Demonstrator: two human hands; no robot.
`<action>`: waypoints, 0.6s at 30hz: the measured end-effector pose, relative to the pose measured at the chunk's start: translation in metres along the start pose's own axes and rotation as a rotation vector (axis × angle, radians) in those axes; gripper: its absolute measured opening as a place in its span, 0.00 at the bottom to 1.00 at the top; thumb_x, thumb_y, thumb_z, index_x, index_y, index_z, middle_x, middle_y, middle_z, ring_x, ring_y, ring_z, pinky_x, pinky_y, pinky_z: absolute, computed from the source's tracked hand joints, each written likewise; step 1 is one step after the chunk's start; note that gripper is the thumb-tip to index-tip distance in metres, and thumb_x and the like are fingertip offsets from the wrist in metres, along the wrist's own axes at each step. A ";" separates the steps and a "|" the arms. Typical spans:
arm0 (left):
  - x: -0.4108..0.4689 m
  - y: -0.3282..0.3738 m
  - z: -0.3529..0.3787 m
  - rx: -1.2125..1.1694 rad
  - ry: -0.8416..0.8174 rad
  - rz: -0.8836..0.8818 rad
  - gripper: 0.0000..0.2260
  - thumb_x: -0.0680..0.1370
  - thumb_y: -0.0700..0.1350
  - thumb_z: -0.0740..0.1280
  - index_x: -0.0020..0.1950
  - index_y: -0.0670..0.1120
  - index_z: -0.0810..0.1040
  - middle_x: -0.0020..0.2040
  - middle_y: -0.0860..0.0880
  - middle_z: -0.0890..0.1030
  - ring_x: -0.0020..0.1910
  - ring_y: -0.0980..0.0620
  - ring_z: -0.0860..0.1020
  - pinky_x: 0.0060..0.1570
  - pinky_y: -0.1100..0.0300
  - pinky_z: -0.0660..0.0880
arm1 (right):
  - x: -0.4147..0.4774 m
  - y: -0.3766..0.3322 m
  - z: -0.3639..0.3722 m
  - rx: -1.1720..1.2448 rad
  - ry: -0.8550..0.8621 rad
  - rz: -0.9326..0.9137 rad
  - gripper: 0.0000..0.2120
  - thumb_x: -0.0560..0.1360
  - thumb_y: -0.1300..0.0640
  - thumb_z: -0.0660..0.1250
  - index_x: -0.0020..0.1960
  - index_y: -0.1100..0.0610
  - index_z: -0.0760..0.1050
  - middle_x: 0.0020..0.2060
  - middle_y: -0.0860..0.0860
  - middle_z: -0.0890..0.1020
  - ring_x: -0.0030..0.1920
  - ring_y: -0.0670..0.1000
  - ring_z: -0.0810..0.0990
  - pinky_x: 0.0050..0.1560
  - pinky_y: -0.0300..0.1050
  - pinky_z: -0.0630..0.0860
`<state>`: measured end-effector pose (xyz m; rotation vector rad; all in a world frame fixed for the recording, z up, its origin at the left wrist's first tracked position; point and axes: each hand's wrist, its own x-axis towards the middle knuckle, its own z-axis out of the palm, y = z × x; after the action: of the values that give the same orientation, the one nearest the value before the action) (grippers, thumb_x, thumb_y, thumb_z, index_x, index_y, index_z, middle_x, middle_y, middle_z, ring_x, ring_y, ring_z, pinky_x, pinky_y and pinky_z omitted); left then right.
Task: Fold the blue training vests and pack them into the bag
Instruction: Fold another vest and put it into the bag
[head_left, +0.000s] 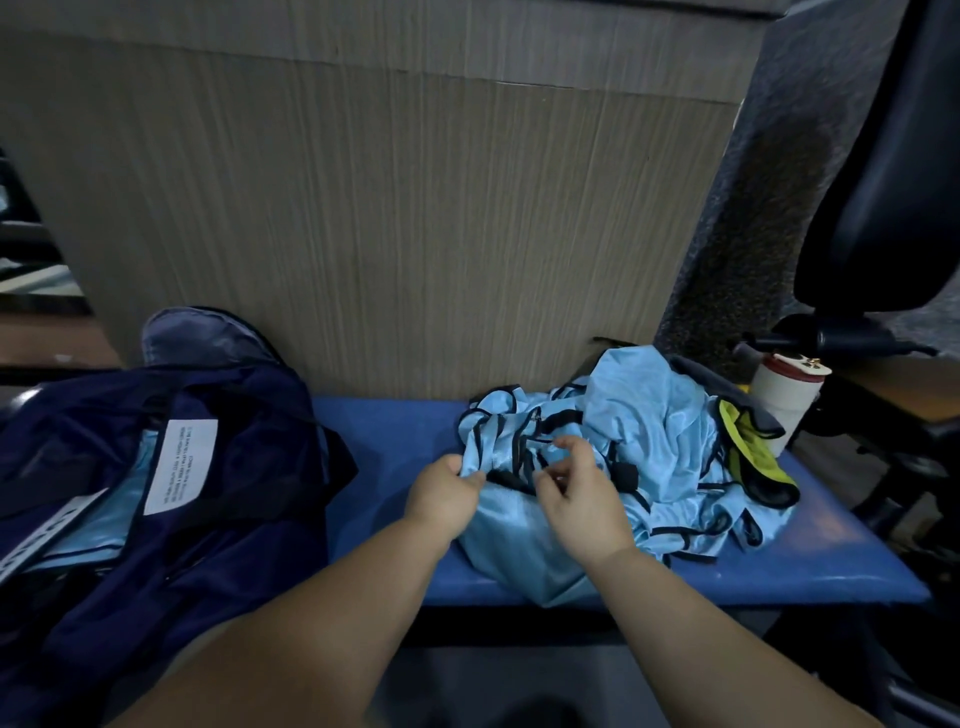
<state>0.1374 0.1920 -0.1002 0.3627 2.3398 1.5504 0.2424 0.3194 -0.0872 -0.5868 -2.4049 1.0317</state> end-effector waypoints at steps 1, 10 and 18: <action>-0.001 -0.002 -0.001 0.004 -0.012 0.020 0.04 0.78 0.46 0.66 0.46 0.49 0.80 0.44 0.48 0.84 0.47 0.47 0.82 0.53 0.47 0.78 | 0.002 -0.002 0.000 0.004 -0.001 0.044 0.20 0.80 0.49 0.63 0.69 0.52 0.66 0.49 0.45 0.78 0.50 0.49 0.78 0.53 0.47 0.74; -0.026 -0.005 -0.007 -0.033 -0.426 0.144 0.27 0.76 0.31 0.67 0.70 0.53 0.72 0.60 0.55 0.81 0.59 0.57 0.78 0.65 0.58 0.73 | 0.021 -0.002 0.023 0.575 -0.158 0.542 0.33 0.71 0.40 0.70 0.68 0.59 0.71 0.55 0.55 0.83 0.53 0.55 0.83 0.56 0.54 0.80; -0.027 0.011 -0.026 -0.186 -0.462 -0.177 0.20 0.78 0.64 0.61 0.59 0.51 0.78 0.58 0.52 0.81 0.60 0.52 0.77 0.68 0.52 0.68 | 0.015 -0.010 0.022 0.850 -0.210 0.544 0.16 0.72 0.71 0.70 0.59 0.62 0.75 0.46 0.62 0.85 0.46 0.62 0.85 0.47 0.55 0.82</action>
<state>0.1526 0.1641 -0.0768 0.4058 1.8112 1.4072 0.2159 0.3097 -0.0897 -0.8349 -1.7002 2.2514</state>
